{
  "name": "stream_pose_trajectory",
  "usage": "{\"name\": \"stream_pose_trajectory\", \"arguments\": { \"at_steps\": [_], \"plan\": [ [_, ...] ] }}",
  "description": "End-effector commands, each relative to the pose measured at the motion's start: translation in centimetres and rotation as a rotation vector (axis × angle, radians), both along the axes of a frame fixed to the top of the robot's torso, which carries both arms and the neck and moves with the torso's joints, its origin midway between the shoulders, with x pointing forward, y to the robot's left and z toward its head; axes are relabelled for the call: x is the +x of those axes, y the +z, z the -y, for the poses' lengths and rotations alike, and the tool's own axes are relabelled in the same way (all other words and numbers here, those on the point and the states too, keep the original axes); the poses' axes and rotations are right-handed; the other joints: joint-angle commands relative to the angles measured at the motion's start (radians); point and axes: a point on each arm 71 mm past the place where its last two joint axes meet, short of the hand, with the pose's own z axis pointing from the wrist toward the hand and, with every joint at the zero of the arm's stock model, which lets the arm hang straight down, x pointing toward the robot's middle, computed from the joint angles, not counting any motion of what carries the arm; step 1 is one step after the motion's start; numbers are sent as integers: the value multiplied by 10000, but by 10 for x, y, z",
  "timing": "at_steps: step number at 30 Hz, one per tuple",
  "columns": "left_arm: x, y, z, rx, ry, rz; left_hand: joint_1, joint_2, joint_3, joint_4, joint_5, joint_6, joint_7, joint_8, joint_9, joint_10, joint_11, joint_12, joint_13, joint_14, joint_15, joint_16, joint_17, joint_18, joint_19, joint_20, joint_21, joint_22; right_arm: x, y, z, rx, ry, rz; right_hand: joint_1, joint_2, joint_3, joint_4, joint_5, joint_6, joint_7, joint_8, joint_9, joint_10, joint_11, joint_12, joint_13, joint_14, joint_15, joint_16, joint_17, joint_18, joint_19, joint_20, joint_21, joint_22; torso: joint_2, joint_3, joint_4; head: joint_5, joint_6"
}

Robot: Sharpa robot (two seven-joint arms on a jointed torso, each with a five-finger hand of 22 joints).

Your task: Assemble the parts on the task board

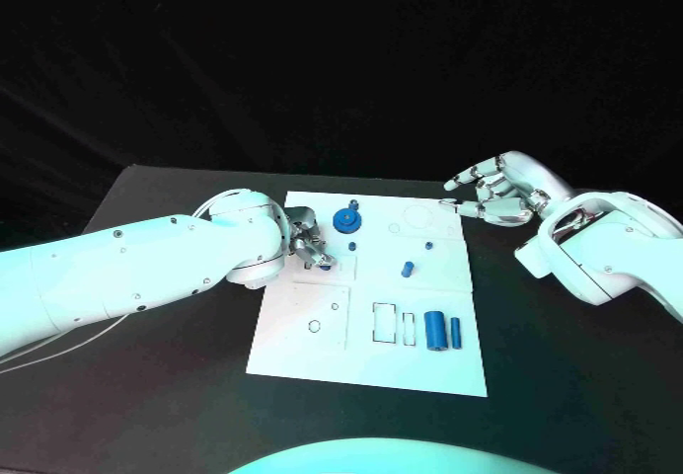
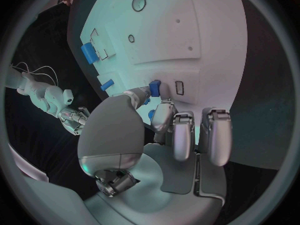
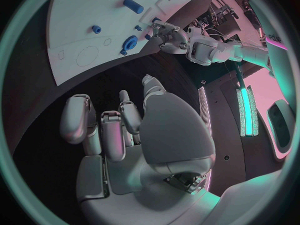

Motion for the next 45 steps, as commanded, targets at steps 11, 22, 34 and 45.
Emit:
{"name": "stream_pose_trajectory", "arguments": {
  "at_steps": [11,22,34,45],
  "plan": [
    [-1,-4,-1,207,129,-326,20,115,-900,414,36,284,-103,-108,-28,-66,-10,96,66,1068,-92,25,2628,-148,1073,-85,24,2631,-1,0,-1,-11,135,22,-121,76,-84,-4,54,24,-26,46,-18,-13,-47,-68,-20,673,-66,-53,1183,188,-21,-71,-70,-25,0,-3,-1,-12,-13],
    [1,-4,-2,180,263,-309,-121,309,-1434,545,40,306,-90,-143,-26,-64,3,104,80,1068,-86,25,2628,-148,1073,-86,24,2631,-1,0,-1,-5,125,17,-227,99,-124,4,53,12,-28,57,-23,-16,-47,-69,-31,674,-68,-59,1182,191,-22,-73,-97,-36,-3,-3,-2,-16,4],
    [0,-4,-4,3,398,-298,-690,641,-2974,583,69,367,-74,-252,-60,-59,23,147,127,1068,-70,25,2628,-148,1073,-77,24,2631,-1,0,0,1,115,38,-264,104,-141,4,54,7,-28,60,-26,-14,-46,-66,-31,673,-68,-64,1176,191,-19,-73,-103,-37,-4,-6,-1,-24,28],
    [1,1,-5,-262,565,-115,-835,740,-3330,582,71,381,-66,-276,-66,-61,28,149,130,1068,-66,25,2628,-148,1073,-76,24,2631,0,0,0,0,103,42,-269,103,-145,0,54,4,-28,61,-26,-18,-47,-72,-38,672,-68,-66,1174,192,-21,-73,-109,-41,-3,-6,0,-25,57]
  ]
}}
